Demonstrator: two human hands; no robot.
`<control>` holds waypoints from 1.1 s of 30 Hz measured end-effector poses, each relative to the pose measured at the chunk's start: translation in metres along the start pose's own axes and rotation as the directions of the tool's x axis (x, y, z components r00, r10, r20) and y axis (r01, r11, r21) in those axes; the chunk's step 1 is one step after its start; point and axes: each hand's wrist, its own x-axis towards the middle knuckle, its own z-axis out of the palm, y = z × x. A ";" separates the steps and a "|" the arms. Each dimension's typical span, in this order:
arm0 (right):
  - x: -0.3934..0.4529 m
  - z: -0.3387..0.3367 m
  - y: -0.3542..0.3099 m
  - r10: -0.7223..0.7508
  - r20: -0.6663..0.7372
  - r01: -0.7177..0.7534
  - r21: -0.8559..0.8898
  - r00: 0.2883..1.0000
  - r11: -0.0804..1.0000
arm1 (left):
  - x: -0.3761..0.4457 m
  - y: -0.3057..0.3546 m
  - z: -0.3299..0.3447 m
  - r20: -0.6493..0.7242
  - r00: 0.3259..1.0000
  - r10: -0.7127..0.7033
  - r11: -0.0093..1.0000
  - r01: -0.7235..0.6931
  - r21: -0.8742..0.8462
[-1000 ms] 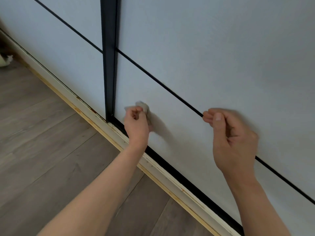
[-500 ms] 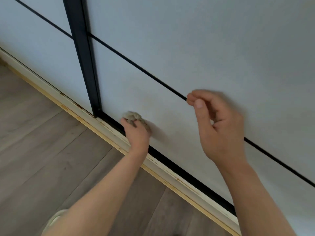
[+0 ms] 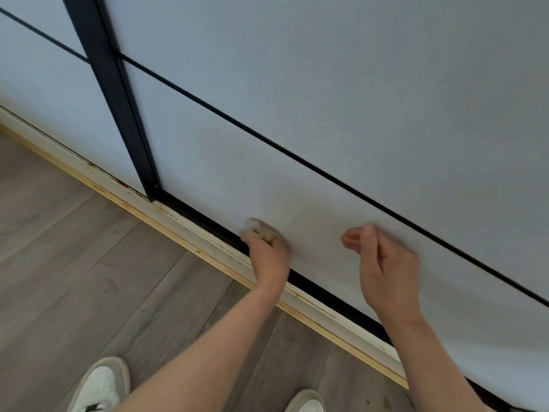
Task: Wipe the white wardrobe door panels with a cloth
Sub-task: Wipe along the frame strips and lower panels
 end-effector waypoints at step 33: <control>-0.030 -0.018 0.070 0.042 -0.036 -0.044 -0.056 0.998 0.997 | 0.046 -0.055 0.024 -0.245 0.950 -0.193 0.938 0.252 0.238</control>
